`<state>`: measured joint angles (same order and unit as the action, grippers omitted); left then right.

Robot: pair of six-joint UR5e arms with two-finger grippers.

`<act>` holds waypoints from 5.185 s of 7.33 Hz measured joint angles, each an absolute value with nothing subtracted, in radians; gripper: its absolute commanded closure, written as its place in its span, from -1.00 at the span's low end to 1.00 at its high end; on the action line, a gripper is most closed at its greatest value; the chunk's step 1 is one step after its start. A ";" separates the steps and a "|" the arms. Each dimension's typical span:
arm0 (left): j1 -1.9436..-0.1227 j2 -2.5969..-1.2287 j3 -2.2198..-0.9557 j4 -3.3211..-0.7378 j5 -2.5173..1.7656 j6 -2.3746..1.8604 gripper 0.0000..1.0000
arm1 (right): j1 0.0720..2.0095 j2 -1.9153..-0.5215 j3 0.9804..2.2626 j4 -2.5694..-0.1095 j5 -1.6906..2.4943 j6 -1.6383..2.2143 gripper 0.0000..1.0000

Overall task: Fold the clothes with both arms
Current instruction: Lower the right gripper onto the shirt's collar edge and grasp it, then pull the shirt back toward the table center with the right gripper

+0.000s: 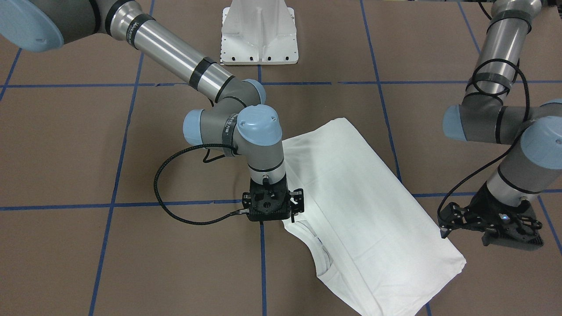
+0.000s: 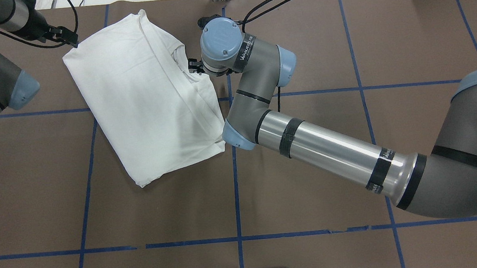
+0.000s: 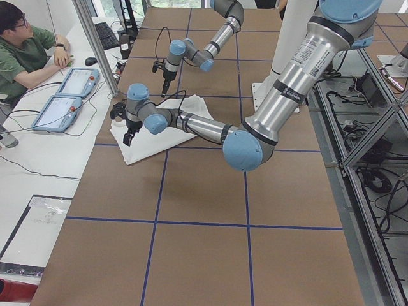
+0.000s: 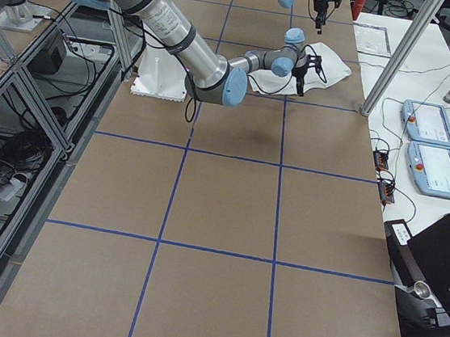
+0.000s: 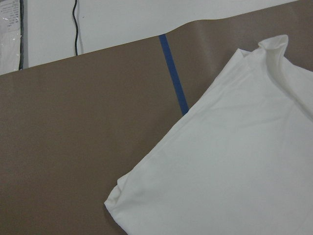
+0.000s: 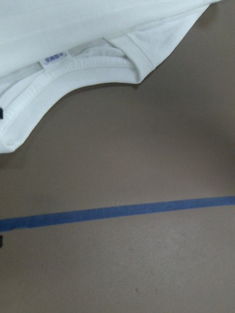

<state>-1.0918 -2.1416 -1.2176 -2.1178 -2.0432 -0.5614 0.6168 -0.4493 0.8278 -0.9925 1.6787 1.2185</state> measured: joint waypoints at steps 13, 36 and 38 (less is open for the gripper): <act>-1.091 -2.134 -1.218 -2.118 -2.042 -0.561 -1.00 | 0.547 -0.419 0.733 -0.905 1.506 1.152 0.63; -1.082 -2.120 -1.255 -2.117 -2.043 -0.560 -1.00 | 0.441 -0.854 1.564 -1.517 1.539 1.143 -1.00; -1.082 -2.120 -1.255 -2.118 -2.043 -0.560 -1.00 | 0.442 -0.830 1.585 -1.625 1.612 1.097 -1.00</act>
